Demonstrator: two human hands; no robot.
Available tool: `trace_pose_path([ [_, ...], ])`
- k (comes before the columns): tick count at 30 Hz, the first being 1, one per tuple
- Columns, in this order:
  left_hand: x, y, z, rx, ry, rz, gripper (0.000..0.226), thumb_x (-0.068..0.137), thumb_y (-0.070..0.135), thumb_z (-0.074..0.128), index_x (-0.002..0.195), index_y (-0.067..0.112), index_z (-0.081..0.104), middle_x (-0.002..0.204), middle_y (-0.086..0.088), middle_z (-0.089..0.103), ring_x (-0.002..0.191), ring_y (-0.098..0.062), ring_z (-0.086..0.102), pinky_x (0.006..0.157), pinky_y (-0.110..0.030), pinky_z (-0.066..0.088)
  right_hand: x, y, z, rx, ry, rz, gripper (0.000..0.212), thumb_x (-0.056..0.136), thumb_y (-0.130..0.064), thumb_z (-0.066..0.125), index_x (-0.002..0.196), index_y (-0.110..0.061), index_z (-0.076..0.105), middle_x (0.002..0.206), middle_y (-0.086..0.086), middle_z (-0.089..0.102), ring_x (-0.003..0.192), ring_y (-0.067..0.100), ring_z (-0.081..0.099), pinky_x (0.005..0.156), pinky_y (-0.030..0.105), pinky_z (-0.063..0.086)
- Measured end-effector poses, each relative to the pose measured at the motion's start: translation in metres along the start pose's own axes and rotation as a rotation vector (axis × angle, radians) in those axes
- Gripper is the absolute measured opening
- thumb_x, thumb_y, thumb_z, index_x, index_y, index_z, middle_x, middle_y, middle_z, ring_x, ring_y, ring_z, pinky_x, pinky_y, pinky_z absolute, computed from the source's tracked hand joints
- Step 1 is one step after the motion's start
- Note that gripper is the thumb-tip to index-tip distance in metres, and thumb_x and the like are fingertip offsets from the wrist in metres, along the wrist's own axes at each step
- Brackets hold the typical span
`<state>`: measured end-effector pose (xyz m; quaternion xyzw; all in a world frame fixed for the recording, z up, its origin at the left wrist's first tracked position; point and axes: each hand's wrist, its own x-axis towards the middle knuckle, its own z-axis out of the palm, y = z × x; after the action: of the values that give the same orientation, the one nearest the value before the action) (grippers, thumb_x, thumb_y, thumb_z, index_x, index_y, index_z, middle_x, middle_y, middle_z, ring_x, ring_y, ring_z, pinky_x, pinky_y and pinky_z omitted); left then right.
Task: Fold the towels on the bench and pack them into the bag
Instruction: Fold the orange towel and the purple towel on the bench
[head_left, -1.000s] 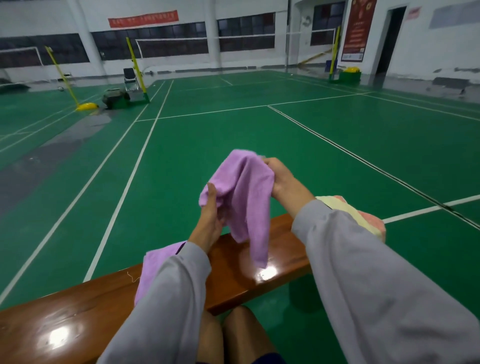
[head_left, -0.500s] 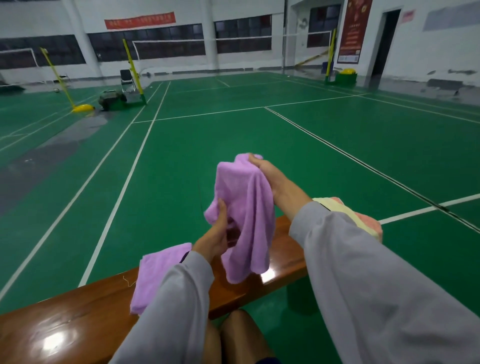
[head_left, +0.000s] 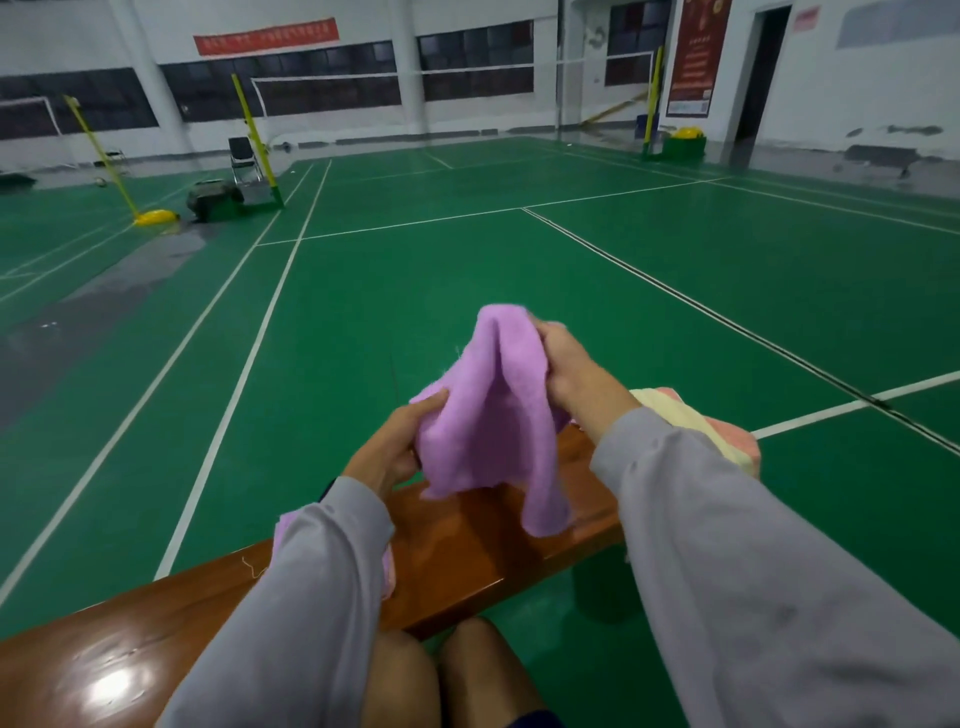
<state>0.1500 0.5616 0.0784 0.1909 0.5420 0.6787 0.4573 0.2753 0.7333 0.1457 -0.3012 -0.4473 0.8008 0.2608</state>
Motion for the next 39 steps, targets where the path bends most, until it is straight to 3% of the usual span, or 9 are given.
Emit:
trace_pose_path([
  [4,0.017,0.044,-0.01,-0.007,0.153,0.113,0.015,0.095,0.022,0.068,0.102,0.009,0.068,0.098,-0.017,0.069,0.088,-0.027,0.066,0.068,-0.033,0.06,0.007,-0.012,-0.011,-0.261,-0.016,0.064,0.016,0.094,-0.018,0.067,0.102,-0.004,0.066,0.104,0.016,0.069,0.084,0.025,0.064,0.085,0.037,0.056],
  [7,0.017,0.066,-0.012,-0.022,0.102,0.118,0.049,0.096,0.041,0.068,0.129,0.005,0.067,0.122,-0.022,0.069,0.107,-0.032,0.068,0.084,-0.04,0.061,0.006,-0.03,-0.015,-0.076,-0.028,-0.034,0.004,0.09,-0.013,0.064,0.092,-0.01,0.066,0.08,0.009,0.068,0.068,0.022,0.063,0.065,0.029,0.054],
  [10,0.022,0.076,-0.021,-0.043,0.098,0.077,0.073,0.088,0.06,0.071,0.135,0.005,0.061,0.124,-0.021,0.069,0.115,-0.031,0.067,0.098,-0.045,0.056,0.007,-0.028,-0.023,-0.302,-0.04,0.023,0.018,0.086,-0.008,0.059,0.071,-0.017,0.052,0.063,0.002,0.052,0.056,0.018,0.05,0.055,0.029,0.041],
  [17,0.026,0.118,-0.018,0.043,0.209,0.286,0.013,0.098,0.023,0.065,0.097,0.009,0.066,0.094,-0.006,0.069,0.088,-0.019,0.065,0.08,-0.035,0.057,-0.004,-0.054,-0.02,0.173,-0.232,0.057,0.012,0.09,-0.019,0.063,0.093,-0.007,0.065,0.093,0.01,0.065,0.083,0.024,0.065,0.082,0.033,0.054],
  [22,0.027,0.119,-0.007,0.012,0.193,0.074,0.033,0.102,0.031,0.061,0.109,-0.001,0.063,0.1,-0.012,0.072,0.092,-0.025,0.072,0.082,-0.04,0.06,-0.002,-0.06,-0.014,0.024,0.03,0.078,0.036,0.102,-0.039,0.054,0.076,-0.015,0.05,0.061,0.004,0.056,0.065,0.021,0.056,0.069,0.031,0.052],
  [28,0.037,0.122,0.012,-0.014,0.183,0.187,0.031,0.1,0.018,0.062,0.122,-0.004,0.063,0.116,-0.021,0.072,0.109,-0.034,0.07,0.083,-0.04,0.06,0.011,-0.058,-0.042,0.235,0.168,-0.005,0.015,0.102,-0.012,0.051,0.097,-0.004,0.063,0.089,0.011,0.065,0.082,0.025,0.064,0.078,0.039,0.055],
  [33,0.039,0.129,0.019,-0.133,0.223,0.254,0.014,0.091,0.013,0.074,0.1,0.004,0.066,0.095,-0.007,0.066,0.088,-0.022,0.064,0.081,-0.036,0.06,0.008,-0.068,-0.053,0.298,0.152,0.008,0.045,0.096,-0.051,0.059,0.082,-0.009,0.067,0.08,0.01,0.071,0.082,0.027,0.068,0.089,0.04,0.053],
  [36,0.042,0.128,0.006,-0.122,0.335,0.199,0.042,0.088,0.029,0.078,0.112,-0.003,0.065,0.108,-0.01,0.069,0.097,-0.026,0.068,0.094,-0.043,0.059,0.01,-0.07,-0.053,0.063,0.306,-0.069,0.018,0.092,-0.021,0.071,0.081,-0.007,0.065,0.08,0.009,0.069,0.069,0.023,0.066,0.067,0.034,0.057],
  [39,0.046,0.127,-0.01,-0.059,0.491,0.202,0.041,0.086,0.025,0.081,0.113,-0.001,0.068,0.114,-0.014,0.072,0.1,-0.028,0.071,0.09,-0.042,0.061,0.016,-0.073,-0.06,-0.064,0.443,-0.208,0.014,0.08,0.003,0.076,0.086,-0.003,0.065,0.083,0.01,0.068,0.074,0.023,0.066,0.07,0.035,0.059],
])
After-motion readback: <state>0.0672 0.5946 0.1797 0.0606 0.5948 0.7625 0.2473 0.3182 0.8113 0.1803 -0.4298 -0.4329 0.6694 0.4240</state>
